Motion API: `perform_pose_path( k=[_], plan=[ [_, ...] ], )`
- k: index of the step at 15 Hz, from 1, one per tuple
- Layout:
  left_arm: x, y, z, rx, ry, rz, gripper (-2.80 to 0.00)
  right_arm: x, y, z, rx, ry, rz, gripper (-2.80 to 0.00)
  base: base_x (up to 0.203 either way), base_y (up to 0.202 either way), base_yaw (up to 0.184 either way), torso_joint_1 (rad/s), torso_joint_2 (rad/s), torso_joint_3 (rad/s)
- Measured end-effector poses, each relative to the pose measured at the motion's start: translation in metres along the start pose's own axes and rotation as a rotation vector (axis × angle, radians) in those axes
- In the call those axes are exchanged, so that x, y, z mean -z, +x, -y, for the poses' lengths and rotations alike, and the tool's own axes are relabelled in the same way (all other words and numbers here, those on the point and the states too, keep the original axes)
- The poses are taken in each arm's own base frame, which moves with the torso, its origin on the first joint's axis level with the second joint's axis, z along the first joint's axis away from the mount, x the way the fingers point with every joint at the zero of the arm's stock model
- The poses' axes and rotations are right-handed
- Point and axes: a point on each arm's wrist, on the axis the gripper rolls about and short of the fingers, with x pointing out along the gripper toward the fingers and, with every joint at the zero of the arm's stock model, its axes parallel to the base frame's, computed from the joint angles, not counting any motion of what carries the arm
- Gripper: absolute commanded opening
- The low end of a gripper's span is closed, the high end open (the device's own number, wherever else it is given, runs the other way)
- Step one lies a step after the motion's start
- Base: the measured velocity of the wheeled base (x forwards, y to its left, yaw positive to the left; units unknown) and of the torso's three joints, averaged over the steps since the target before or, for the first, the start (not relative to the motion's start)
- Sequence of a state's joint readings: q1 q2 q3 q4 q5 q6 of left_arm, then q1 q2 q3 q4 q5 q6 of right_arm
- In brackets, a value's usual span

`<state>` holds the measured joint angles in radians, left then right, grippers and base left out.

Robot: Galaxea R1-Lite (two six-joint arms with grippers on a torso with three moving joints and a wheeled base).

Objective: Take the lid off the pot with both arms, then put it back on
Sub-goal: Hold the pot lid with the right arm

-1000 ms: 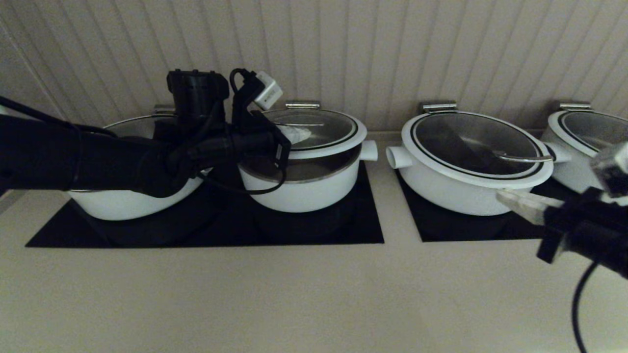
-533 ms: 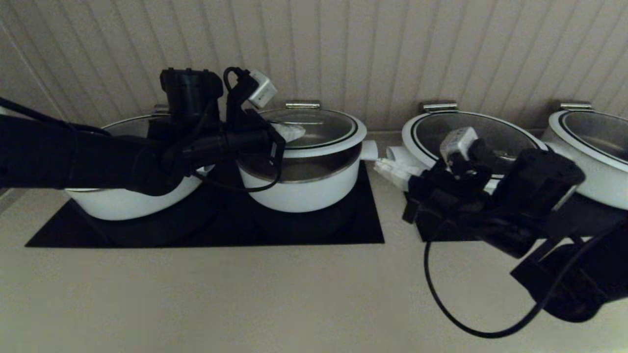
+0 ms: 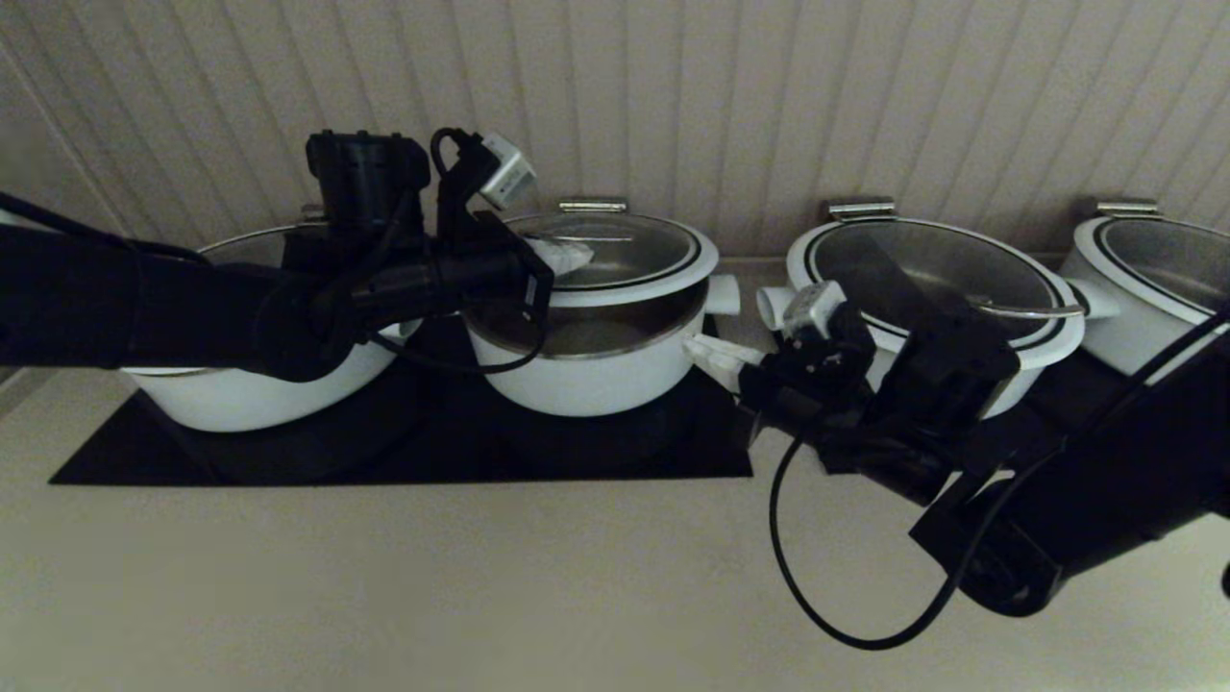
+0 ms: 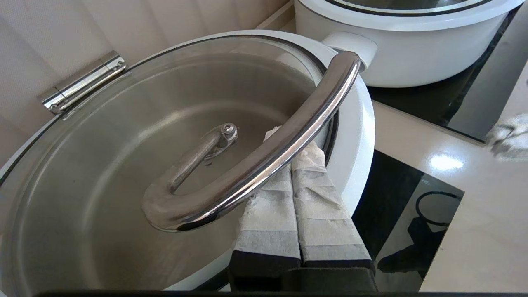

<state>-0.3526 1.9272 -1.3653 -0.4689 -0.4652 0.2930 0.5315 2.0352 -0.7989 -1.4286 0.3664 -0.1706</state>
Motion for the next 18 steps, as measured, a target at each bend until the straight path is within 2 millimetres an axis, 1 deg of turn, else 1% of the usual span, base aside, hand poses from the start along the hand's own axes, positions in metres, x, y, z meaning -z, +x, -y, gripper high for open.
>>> perform_pose_path(
  k=[3,6,8,14,18],
  plan=[
    [0.0,0.0,0.0,0.0,-0.001,-0.001,-2.8,0.007,0.003,0.0,0.003,0.003,-0.014,-2.8,0.0,0.0,0.0,0.0,0.0,0.0],
    [0.001,0.0,0.0,0.0,-0.001,-0.002,-2.8,0.014,0.01,0.01,0.024,-0.003,-0.009,-2.8,0.0,0.0,0.0,0.0,0.0,0.0],
    [0.001,0.0,0.0,0.0,-0.001,-0.002,-2.8,0.017,0.018,0.017,0.035,-0.011,0.005,-2.8,0.0,0.0,0.0,0.0,0.0,0.0],
    [0.0,-0.001,0.0,-0.001,-0.001,0.0,-2.8,0.029,0.046,0.028,0.038,-0.014,0.013,-2.8,0.0,0.0,0.0,0.0,0.0,0.0],
    [-0.001,-0.001,0.0,-0.002,-0.001,0.002,-2.8,0.025,0.066,0.04,0.049,-0.025,0.043,-2.8,0.0,0.0,0.0,0.0,0.0,0.0]
  ],
)
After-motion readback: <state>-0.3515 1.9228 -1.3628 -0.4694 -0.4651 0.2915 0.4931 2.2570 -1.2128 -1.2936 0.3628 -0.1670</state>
